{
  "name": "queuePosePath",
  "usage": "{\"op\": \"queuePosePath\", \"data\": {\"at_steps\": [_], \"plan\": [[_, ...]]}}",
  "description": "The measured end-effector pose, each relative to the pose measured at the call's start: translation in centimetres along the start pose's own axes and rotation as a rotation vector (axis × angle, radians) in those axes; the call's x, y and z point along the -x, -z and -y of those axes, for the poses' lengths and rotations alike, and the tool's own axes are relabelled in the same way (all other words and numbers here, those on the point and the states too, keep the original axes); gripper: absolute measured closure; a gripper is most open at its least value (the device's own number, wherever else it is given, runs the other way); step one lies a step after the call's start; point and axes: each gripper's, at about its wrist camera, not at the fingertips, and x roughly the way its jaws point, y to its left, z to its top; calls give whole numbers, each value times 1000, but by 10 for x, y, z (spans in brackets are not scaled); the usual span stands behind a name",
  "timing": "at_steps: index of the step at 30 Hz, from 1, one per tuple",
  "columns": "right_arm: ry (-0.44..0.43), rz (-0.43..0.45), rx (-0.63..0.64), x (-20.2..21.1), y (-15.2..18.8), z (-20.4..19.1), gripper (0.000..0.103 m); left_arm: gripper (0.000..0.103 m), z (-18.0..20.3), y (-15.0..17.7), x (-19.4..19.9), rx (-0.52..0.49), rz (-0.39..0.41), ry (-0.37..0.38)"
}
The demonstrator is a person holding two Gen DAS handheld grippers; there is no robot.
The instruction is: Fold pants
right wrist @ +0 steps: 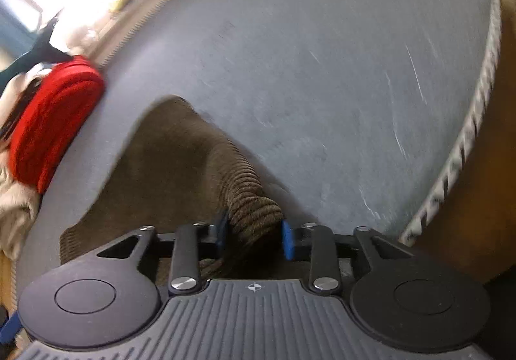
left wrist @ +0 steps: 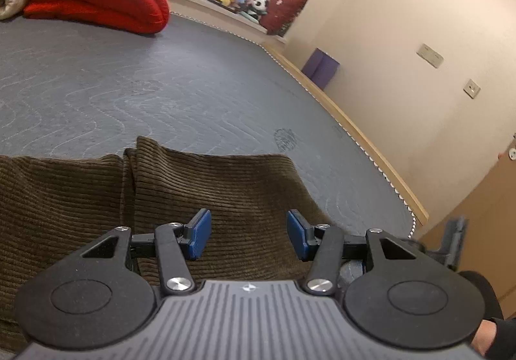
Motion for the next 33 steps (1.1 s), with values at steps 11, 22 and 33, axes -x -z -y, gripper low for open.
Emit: {"op": "queuePosePath", "data": {"at_steps": [11, 22, 33], "plan": [[-362, 495, 1215, 102, 142, -160, 75, 13, 18, -72, -16, 46, -132, 179], [-432, 475, 1341, 95, 163, -188, 75, 85, -31, -72, -32, -7, -194, -78], [-900, 73, 1002, 89, 143, -236, 50, 86, -194, -79, 97, 227, -19, -120]]}}
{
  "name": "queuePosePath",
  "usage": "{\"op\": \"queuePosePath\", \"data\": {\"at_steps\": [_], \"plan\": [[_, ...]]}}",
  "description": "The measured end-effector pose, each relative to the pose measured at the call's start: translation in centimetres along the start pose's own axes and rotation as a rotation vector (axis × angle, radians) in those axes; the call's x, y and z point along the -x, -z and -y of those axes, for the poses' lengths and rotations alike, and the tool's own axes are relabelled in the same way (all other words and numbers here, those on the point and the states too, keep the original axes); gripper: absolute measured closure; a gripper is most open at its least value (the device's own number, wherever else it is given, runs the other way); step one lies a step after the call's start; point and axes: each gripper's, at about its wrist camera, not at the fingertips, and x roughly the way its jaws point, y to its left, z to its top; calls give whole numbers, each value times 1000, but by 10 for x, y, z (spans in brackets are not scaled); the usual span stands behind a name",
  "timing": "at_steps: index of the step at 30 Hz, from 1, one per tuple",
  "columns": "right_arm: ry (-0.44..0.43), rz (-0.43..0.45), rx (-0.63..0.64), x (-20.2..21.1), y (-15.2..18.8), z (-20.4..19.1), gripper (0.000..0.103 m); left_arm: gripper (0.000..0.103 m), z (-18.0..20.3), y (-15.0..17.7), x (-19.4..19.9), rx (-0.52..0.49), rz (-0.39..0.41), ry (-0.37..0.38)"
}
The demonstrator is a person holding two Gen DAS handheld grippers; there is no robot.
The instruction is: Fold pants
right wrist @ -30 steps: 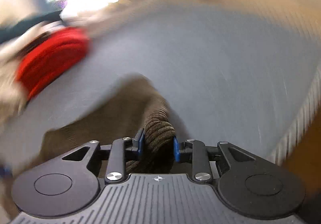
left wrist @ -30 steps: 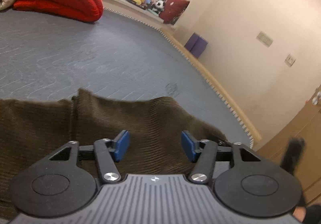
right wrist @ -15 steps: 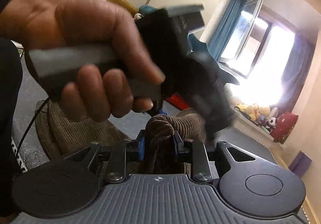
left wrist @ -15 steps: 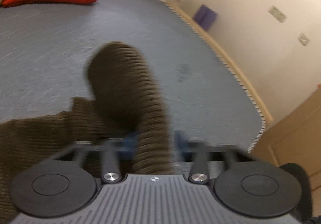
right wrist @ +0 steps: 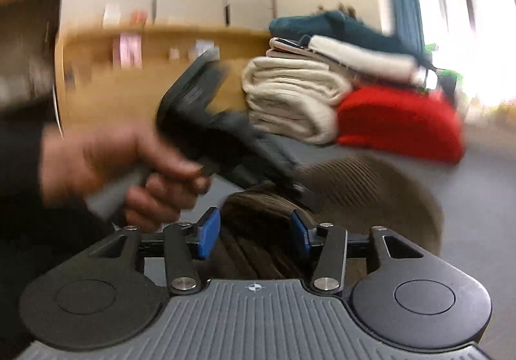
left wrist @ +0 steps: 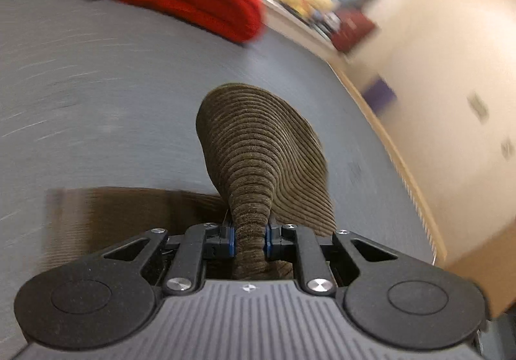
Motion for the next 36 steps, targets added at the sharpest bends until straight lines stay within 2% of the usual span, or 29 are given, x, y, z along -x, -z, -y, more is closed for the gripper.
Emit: {"op": "queuePosePath", "data": {"at_steps": [1, 3, 5, 6, 7, 8, 10, 13, 16, 20, 22, 24, 26, 27, 28, 29, 30, 31, 33, 36], "plan": [[-3, 2, -67, -5, -3, 9, 48, 84, -22, -1, 10, 26, 13, -9], [46, -16, -177, -15, -5, 31, 45, 73, -64, 5, 24, 67, 27, -74], [148, -72, -294, -32, -2, 58, 40, 46, -103, 18, 25, 191, -1, -186], [205, -104, -362, -41, 3, 75, 40, 45, -117, 20, 23, 239, -38, -232], [260, -132, -430, -49, 8, 92, 40, 40, -123, 21, 23, 237, -48, -255], [313, -163, -490, -57, 15, 108, 40, 25, -126, 20, 23, 228, -50, -248], [380, -231, -568, -74, 32, 133, 40, 15, -130, 18, 17, 216, -73, -208], [385, -313, -656, -97, 52, 154, 40, 15, -138, 18, -1, 218, -136, -214], [322, -342, -757, -112, 64, 167, 40, 15, -137, 9, -26, 200, -178, -195], [272, -383, -794, -126, 66, 163, 40, 14, -129, 4, -57, 193, -215, -172], [258, -375, -833, -122, 65, 164, 39, 13, -131, 2, -68, 201, -228, -167], [248, -308, -862, -110, 57, 159, 39, 12, -131, -1, -76, 213, -235, -161], [201, -275, -856, -105, 50, 158, 35, 11, -136, -2, -81, 220, -239, -156], [164, -293, -831, -107, 46, 156, 25, 11, -137, -3, -83, 220, -240, -154], [138, -336, -790, -112, 44, 153, 13, 10, -135, -3, -87, 218, -241, -154], [134, -401, -747, -120, 45, 149, 9, 9, -135, -3, -89, 217, -242, -156], [155, -498, -700, -130, 51, 144, 7, 9, -135, -3, -91, 217, -247, -158], [185, -546, -679, -134, 58, 142, 6, 8, -137, -2, -91, 218, -251, -160], [228, -550, -720, -133, 69, 146, 4, 8, -137, -2, -94, 219, -252, -164], [213, -545, -821, -134, 79, 157, 4, 7, -136, -2, -99, 226, -252, -166]]}}
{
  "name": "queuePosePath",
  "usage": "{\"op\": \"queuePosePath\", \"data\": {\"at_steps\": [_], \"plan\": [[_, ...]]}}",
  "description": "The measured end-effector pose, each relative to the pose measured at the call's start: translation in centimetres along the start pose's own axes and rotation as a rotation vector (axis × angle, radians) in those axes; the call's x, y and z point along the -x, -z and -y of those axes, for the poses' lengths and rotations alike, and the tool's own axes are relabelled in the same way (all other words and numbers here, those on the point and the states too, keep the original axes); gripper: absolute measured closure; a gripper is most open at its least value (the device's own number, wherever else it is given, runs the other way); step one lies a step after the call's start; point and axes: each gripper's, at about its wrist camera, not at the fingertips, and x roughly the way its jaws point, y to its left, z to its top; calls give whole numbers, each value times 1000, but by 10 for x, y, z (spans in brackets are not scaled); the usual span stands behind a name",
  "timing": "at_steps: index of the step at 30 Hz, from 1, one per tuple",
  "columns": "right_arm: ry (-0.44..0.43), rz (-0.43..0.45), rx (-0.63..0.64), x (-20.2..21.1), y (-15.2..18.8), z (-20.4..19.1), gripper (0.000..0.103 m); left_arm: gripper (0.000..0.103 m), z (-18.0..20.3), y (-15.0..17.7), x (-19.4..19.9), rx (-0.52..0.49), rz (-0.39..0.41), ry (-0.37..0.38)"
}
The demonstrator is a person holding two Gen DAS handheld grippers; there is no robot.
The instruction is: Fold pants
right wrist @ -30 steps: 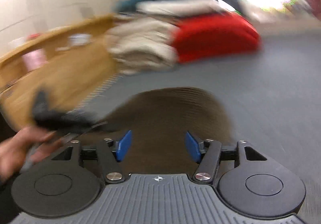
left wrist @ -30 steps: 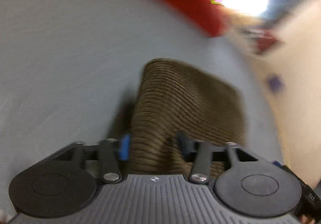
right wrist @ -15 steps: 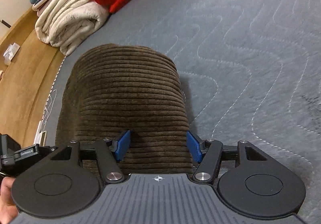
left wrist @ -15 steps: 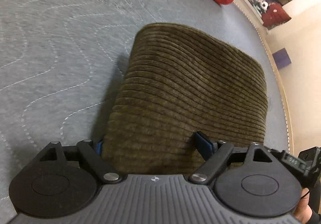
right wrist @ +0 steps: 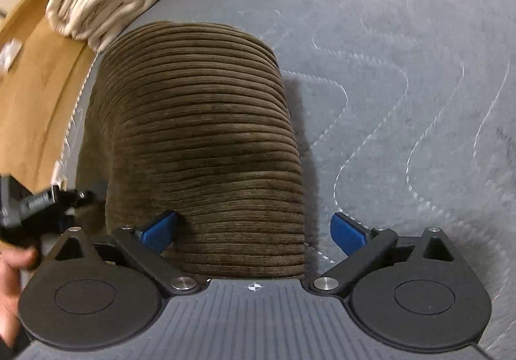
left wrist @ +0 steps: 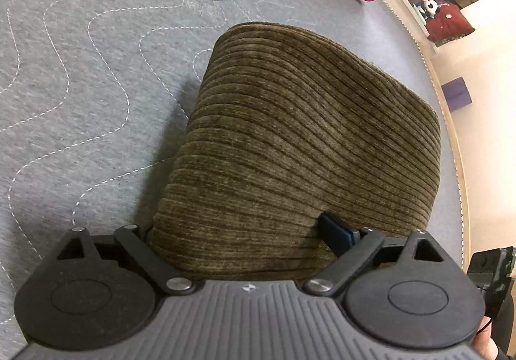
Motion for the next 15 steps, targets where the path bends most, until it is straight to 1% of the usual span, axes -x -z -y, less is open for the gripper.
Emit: {"op": "queuePosePath", "data": {"at_steps": [2, 3, 4, 5, 6, 7, 9, 10, 11, 12, 14, 15], "plan": [[-17, -4, -2, -4, -1, 2, 4, 10, 4, -1, -2, -1, 0, -4], [-26, 2, -3, -4, -1, 4, 11, 12, 6, 0, -2, -2, 1, -6], [-49, 11, -3, -6, 0, 4, 27, 14, 8, -1, -3, -7, 4, -16], [-62, 16, -10, -7, -1, 4, 30, 18, 12, -1, -3, -15, 8, -24], [-49, 30, -14, -6, -1, 2, 40, 20, 18, -2, -4, -28, 13, -36], [-43, 41, -15, -4, 0, 1, 50, 24, 24, -3, -2, -46, 19, -49], [-47, 60, -18, 5, 0, 0, 59, 31, 32, -3, 0, -64, 23, -58], [-51, 71, -25, 12, -3, 1, 63, 36, 36, -3, 1, -65, 25, -55], [-59, 85, -31, 18, -5, -1, 64, 42, 39, -3, 2, -61, 27, -48], [-69, 105, -26, 25, -12, -5, 65, 45, 42, -4, 3, -60, 30, -33], [-76, 157, 21, 46, -22, -11, 66, 57, 58, -5, 2, -70, 36, 5], [-71, 177, 39, 57, -27, -13, 66, 58, 71, -6, 1, -87, 42, 26]]}}
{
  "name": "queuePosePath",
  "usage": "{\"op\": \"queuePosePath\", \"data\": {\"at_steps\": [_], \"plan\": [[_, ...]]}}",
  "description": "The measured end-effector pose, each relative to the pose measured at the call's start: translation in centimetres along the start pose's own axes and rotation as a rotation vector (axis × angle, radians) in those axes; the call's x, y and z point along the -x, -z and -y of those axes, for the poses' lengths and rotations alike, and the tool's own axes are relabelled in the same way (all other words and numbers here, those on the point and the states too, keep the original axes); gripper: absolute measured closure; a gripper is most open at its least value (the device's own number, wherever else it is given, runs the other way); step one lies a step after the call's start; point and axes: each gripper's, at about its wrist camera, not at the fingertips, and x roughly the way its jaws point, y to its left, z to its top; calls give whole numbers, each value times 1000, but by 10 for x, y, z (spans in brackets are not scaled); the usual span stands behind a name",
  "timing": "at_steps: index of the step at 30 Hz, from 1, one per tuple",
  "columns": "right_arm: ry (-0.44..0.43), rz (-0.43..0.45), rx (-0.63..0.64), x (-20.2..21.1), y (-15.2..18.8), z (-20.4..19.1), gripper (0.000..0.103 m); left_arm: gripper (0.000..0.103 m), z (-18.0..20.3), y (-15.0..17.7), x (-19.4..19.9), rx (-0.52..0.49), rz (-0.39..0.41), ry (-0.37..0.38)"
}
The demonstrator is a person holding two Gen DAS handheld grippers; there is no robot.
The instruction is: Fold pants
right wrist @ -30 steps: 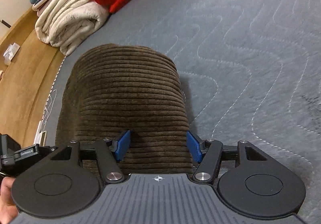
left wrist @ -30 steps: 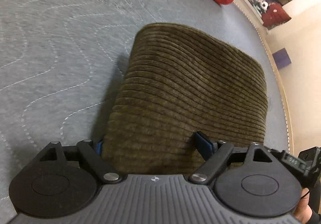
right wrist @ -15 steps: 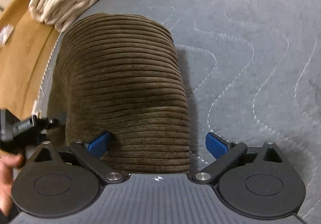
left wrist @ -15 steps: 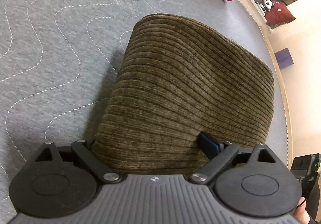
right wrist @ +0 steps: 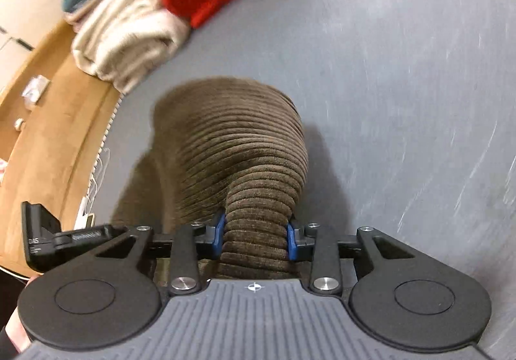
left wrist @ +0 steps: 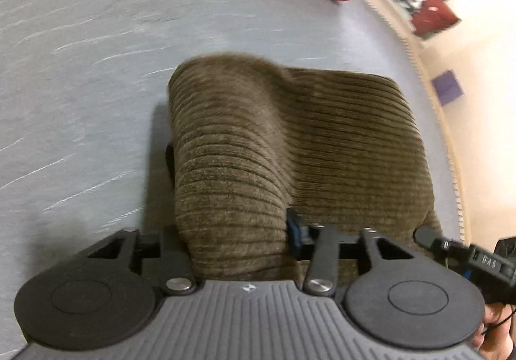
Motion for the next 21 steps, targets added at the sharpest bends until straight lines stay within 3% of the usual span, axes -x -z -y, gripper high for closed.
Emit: {"op": "queuePosePath", "data": {"at_steps": [3, 9, 12, 13, 14, 16, 17, 18, 19, 21], "plan": [[17, 45, 45, 33, -24, 4, 67, 59, 39, -6, -8, -48, 15, 27], [66, 146, 115, 100, -70, 33, 67, 59, 115, -19, -30, -54, 61, 188], [90, 195, 154, 122, -89, 52, 64, 51, 145, -22, -46, -60, 48, 230], [112, 189, 144, 124, -95, 65, 58, 43, 152, -20, -52, -75, 46, 187], [147, 175, 117, 124, -100, 80, 53, 37, 158, -20, -55, -108, 75, 81], [313, 144, 51, 119, -107, 112, 52, 38, 171, -19, -56, -201, 163, -208], [419, 144, 43, 118, -110, 123, 52, 41, 172, -20, -56, -216, 172, -248], [494, 159, 53, 120, -112, 132, 52, 42, 171, -22, -55, -191, 165, -224], [508, 179, 62, 124, -112, 138, 52, 42, 169, -23, -53, -152, 154, -155], [444, 181, 61, 129, -110, 146, 52, 44, 172, -20, -51, -154, 139, -63]]}}
